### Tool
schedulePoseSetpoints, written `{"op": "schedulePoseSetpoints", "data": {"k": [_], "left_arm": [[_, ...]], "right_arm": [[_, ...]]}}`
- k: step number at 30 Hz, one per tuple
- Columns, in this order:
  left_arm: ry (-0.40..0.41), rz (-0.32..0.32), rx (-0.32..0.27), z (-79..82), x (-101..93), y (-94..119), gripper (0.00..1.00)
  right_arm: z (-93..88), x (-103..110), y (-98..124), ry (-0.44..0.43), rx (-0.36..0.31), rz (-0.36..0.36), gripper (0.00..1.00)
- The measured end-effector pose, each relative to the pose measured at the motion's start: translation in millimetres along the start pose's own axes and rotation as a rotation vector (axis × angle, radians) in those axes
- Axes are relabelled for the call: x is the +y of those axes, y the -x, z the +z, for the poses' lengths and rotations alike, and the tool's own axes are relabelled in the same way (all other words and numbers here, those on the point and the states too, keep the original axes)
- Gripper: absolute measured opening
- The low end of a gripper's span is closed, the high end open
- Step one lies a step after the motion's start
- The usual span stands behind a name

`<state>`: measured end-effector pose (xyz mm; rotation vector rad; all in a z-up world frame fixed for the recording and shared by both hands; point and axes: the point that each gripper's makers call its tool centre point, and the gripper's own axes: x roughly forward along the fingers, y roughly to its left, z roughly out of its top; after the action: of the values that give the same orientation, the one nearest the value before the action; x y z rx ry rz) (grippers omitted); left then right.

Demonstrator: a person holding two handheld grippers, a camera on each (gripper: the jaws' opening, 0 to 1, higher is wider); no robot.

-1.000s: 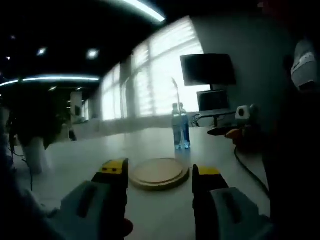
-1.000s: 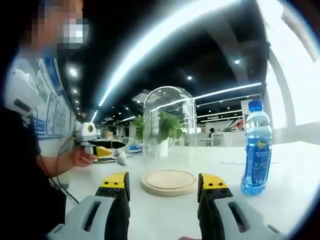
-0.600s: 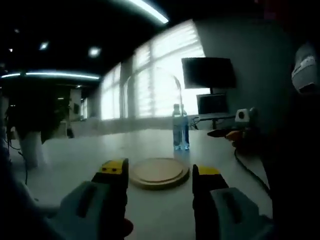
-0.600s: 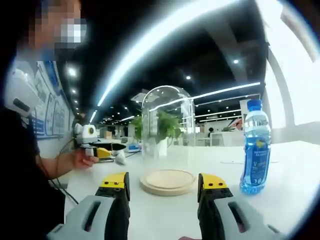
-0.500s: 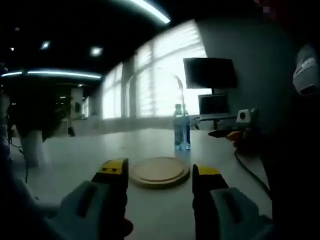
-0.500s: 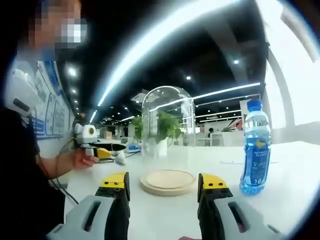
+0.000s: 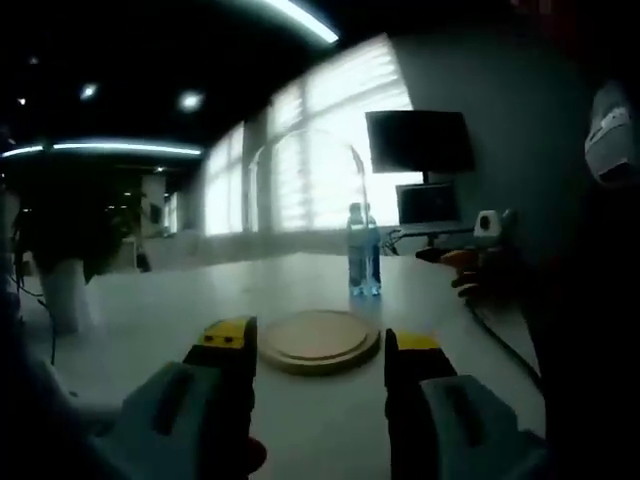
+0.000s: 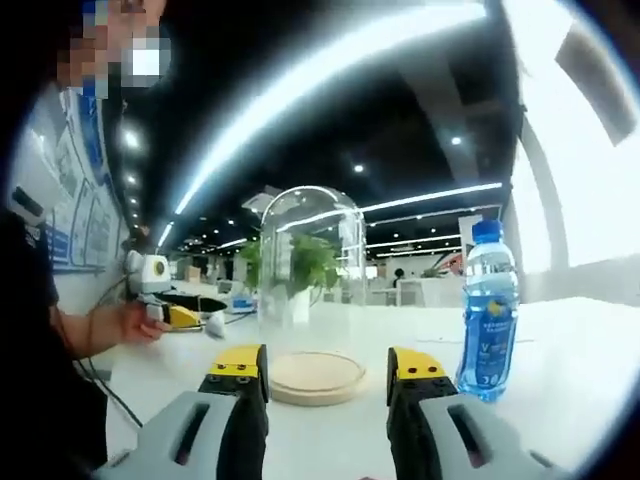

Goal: Open the cover put in the Mizone put the cover back on

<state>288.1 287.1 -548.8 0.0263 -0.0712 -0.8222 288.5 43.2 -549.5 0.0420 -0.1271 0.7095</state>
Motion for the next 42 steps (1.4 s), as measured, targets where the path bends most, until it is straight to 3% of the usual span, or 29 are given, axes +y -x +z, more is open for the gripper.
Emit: {"op": "schedulePoseSetpoints", "data": {"k": [3,5,6,9,10,15,18,21,25,28,31,37,39,42], "left_arm": [[-0.016,0.017,0.016,-2.3,4.5,1.2,0.44],[-0.021,0.025,0.018,-1.3,6.7,0.9,0.44],[-0.020,0.024,0.015,-0.2,6.9,0.9,0.44],[-0.019,0.024,0.013,0.8,6.6,1.0,0.44],[-0.023,0.023,0.016,0.5,6.0,1.4,0.44],[-0.037,0.023,0.025,0.0,6.6,8.4,0.44],[-0.030,0.038,0.018,1.1,13.3,11.9,0.44],[-0.015,0.049,0.008,2.7,17.4,12.5,0.44],[-0.038,0.048,0.015,5.6,16.9,9.1,0.44],[-0.041,0.043,0.004,11.0,16.2,5.8,0.43],[-0.048,0.035,0.000,10.6,13.7,3.0,0.43],[-0.028,-0.001,0.006,1.1,10.2,2.0,0.43],[-0.006,-0.008,0.013,-1.6,8.5,0.6,0.43],[-0.050,0.004,0.012,-0.2,7.2,1.8,0.43]], "right_arm": [[-17.4,8.0,-1.5,-0.072,0.121,0.046,0.42],[-22.1,20.0,3.4,-0.140,0.165,0.083,0.42],[-20.0,26.3,6.8,-0.164,0.159,0.102,0.42],[-14.6,30.9,19.1,-0.147,0.134,0.062,0.42],[-16.8,28.3,23.5,-0.130,0.145,0.027,0.41],[-22.7,44.0,39.1,-0.066,0.177,0.025,0.41],[-16.7,48.9,41.8,-0.087,0.150,0.049,0.41],[-7.7,39.1,36.5,-0.071,0.134,0.025,0.41],[25.6,28.3,19.6,-0.062,0.043,0.036,0.40],[45.6,16.3,-1.6,0.007,-0.006,0.037,0.39],[38.3,9.1,-14.6,0.061,-0.004,0.020,0.37],[8.4,20.9,-11.8,0.000,0.005,0.086,0.40],[4.3,21.3,-10.6,-0.003,0.004,0.083,0.41],[-4.1,15.0,-9.7,-0.016,0.003,0.058,0.41]]}}
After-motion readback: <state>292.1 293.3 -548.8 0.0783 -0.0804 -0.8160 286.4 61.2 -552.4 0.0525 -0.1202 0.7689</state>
